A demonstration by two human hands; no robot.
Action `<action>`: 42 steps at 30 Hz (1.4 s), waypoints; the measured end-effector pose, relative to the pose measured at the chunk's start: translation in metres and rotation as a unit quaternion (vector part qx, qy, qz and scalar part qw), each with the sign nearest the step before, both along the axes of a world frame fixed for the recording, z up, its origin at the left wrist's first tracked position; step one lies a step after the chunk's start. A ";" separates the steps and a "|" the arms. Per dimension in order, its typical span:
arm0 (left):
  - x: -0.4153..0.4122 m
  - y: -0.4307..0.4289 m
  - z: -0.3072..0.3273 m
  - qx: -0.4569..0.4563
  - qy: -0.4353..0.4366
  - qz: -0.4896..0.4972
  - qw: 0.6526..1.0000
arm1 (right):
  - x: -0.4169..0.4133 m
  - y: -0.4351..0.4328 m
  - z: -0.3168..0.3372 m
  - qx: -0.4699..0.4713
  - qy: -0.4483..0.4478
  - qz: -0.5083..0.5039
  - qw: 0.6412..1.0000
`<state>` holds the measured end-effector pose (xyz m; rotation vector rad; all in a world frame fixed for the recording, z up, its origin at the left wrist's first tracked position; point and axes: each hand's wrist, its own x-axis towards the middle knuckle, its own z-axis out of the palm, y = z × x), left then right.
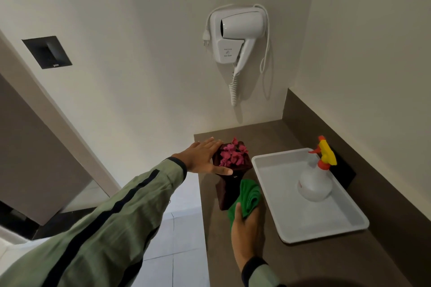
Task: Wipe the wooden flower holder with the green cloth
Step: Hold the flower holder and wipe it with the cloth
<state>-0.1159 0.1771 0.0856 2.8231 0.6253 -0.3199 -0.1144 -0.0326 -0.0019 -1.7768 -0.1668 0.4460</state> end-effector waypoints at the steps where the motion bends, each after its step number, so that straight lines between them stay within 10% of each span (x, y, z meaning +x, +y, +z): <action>1: 0.001 0.000 0.000 -0.001 -0.001 -0.001 1.000 | 0.003 0.004 0.000 0.003 -0.015 -0.002 1.000; 10: 0.001 -0.002 0.004 -0.008 0.010 0.005 1.000 | -0.026 0.041 -0.014 -0.020 -0.120 0.096 0.988; 17: 0.002 0.001 -0.001 -0.001 0.020 0.012 1.000 | -0.001 -0.003 -0.049 -0.134 -0.237 0.324 0.906; 24: 0.000 0.000 -0.001 -0.006 0.012 0.013 1.000 | 0.025 -0.011 -0.042 -0.130 -0.166 0.090 0.973; 32: 0.001 -0.004 0.004 -0.003 0.024 0.013 1.000 | 0.006 0.024 -0.051 -0.133 -0.135 0.141 0.972; 42: 0.002 -0.003 0.004 0.003 0.036 0.016 0.999 | -0.019 0.037 -0.079 -0.205 -0.259 0.358 0.873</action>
